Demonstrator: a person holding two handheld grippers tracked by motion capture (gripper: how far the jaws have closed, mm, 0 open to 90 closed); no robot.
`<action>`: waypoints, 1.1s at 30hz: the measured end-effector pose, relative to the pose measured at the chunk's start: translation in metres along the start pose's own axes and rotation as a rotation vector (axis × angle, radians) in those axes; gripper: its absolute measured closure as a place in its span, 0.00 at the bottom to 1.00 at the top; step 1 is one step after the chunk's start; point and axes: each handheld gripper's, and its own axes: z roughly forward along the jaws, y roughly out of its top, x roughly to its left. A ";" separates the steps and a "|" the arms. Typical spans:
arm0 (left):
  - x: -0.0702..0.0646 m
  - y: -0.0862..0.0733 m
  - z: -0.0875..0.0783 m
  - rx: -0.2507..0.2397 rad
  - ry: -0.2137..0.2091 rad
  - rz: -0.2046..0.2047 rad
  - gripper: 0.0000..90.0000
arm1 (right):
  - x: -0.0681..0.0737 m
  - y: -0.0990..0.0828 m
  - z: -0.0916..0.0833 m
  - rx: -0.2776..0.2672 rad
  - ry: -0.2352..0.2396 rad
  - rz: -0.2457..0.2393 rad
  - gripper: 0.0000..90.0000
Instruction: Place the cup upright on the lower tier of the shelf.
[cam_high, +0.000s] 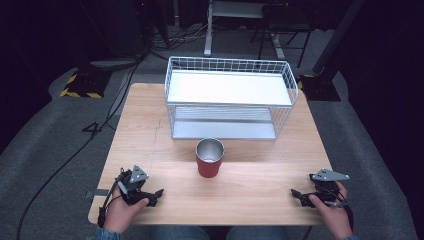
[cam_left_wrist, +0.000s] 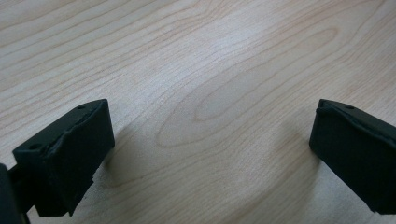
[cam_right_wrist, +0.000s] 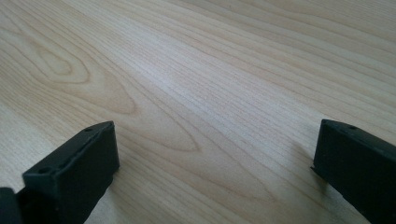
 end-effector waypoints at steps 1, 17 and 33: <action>0.001 0.000 0.000 -0.013 -0.008 -0.025 0.01 | 0.000 0.000 0.000 0.000 0.000 0.000 0.00; 0.010 0.012 -0.025 -0.174 -0.071 -0.076 0.17 | 0.000 0.000 0.000 -0.001 0.000 0.000 0.00; 0.005 0.036 -0.033 -0.230 -0.083 -0.030 0.17 | 0.000 0.000 0.000 -0.001 0.002 0.000 0.00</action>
